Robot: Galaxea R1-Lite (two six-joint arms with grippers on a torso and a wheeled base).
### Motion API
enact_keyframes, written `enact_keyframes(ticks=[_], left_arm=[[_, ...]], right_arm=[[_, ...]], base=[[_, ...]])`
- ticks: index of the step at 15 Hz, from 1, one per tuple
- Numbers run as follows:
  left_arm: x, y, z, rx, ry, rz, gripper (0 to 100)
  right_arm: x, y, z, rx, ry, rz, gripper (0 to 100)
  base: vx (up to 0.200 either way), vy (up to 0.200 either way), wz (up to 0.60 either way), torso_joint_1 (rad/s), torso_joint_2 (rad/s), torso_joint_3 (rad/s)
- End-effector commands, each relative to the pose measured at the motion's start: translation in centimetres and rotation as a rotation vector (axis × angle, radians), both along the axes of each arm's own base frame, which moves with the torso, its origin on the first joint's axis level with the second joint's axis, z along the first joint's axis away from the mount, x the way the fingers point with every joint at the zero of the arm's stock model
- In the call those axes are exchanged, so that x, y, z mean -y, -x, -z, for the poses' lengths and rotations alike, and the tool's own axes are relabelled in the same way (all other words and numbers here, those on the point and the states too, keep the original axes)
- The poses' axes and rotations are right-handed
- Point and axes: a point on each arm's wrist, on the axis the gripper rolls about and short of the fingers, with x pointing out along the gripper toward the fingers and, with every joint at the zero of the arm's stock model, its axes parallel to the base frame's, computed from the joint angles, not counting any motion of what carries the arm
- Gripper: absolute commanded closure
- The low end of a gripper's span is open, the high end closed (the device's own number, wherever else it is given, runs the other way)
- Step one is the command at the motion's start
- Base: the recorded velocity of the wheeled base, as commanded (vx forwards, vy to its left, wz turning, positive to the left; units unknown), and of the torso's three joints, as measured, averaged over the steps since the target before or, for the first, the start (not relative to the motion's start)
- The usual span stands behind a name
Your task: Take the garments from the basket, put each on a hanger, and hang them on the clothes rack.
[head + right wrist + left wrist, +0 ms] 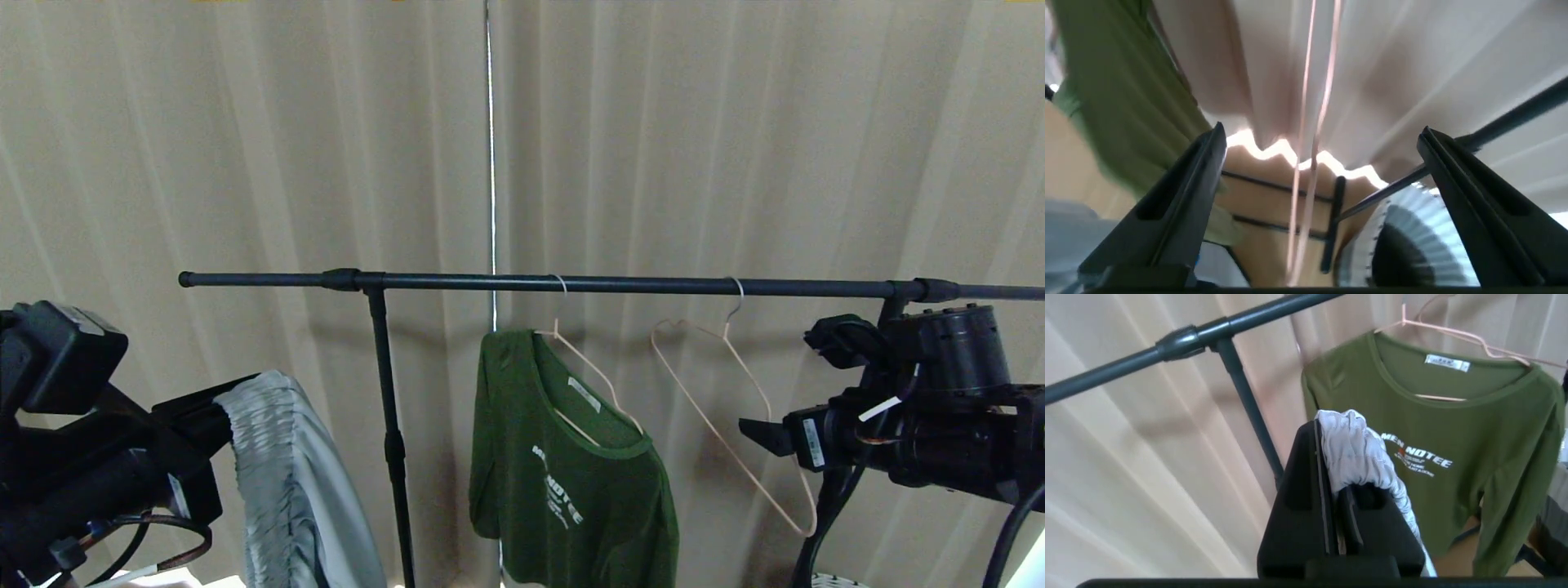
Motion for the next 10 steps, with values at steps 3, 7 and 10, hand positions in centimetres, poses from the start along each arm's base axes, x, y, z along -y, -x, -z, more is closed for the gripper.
enact_keyframes(ticks=[3, 7, 10], left_arm=[[-0.1, 0.4, 0.0, 0.009, 0.002, 0.004, 100], [-0.1, 0.4, 0.0, 0.008, 0.001, 0.004, 100], [-0.1, 0.4, 0.0, 0.006, 0.001, 0.007, 100]], right_arm=[[-0.5, -2.0, 1.7, -0.061, -0.015, 0.028, 0], [-0.1, -3.3, 2.9, -0.07, -0.012, 0.056, 0], [0.0, -4.0, 3.5, -0.07, -0.01, 0.065, 0]], base=[[0.0, 0.0, 0.0, 0.0, 0.0, 0.0], [0.0, 0.0, 0.0, 0.0, 0.0, 0.0], [0.0, 0.0, 0.0, 0.0, 0.0, 0.0]])
